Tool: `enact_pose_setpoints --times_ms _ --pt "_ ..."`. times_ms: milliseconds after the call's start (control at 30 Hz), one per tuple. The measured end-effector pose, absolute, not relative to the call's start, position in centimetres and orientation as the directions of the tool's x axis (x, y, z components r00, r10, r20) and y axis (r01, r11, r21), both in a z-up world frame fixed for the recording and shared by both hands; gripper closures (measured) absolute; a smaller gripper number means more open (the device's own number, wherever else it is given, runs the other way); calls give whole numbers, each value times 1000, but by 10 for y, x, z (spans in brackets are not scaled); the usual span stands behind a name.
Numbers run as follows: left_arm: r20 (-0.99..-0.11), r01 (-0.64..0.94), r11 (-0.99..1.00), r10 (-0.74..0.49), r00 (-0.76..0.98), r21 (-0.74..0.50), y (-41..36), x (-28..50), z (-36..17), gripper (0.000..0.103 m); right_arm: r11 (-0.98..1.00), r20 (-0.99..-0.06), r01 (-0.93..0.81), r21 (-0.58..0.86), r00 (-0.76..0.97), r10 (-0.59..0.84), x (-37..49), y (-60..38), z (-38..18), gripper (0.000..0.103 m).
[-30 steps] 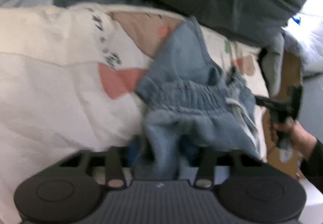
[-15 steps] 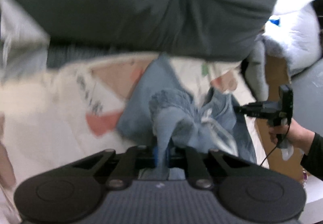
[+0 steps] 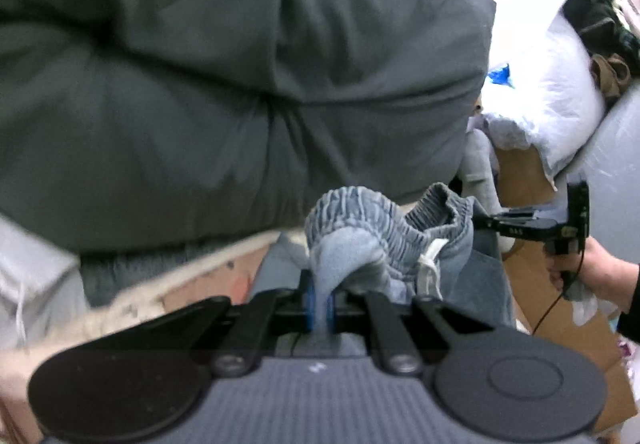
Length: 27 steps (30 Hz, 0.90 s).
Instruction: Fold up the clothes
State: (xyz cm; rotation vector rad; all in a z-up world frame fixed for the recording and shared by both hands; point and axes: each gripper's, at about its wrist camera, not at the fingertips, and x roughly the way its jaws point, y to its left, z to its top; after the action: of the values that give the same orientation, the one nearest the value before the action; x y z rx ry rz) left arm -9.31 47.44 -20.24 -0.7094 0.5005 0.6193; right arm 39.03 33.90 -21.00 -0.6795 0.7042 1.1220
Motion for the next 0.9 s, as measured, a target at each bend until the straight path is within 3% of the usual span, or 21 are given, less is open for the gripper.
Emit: enact_pose_setpoints --times_ms 233,633,800,833,867,900 --pt "-600 -670 618 370 709 -411 493 -78 -204 97 335 -760 -924 -183 349 549 405 355 -209 101" --pt "-761 -752 474 230 607 -457 522 -74 -320 94 313 -844 -925 -214 336 417 415 377 -289 102" --pt "-782 -756 474 197 591 -451 527 -74 -324 75 332 -863 -923 -194 322 390 412 374 -301 100" --pt "-776 -749 479 195 600 -458 527 -76 -320 71 337 -866 -922 -189 318 386 411 373 -303 95" --pt "-768 -743 480 198 609 -466 529 -80 -315 59 334 -868 -924 -185 313 386 410 374 -302 91" --pt "-760 -737 482 201 619 -473 530 -83 -309 48 333 -869 -930 -158 291 400 409 373 -299 71"
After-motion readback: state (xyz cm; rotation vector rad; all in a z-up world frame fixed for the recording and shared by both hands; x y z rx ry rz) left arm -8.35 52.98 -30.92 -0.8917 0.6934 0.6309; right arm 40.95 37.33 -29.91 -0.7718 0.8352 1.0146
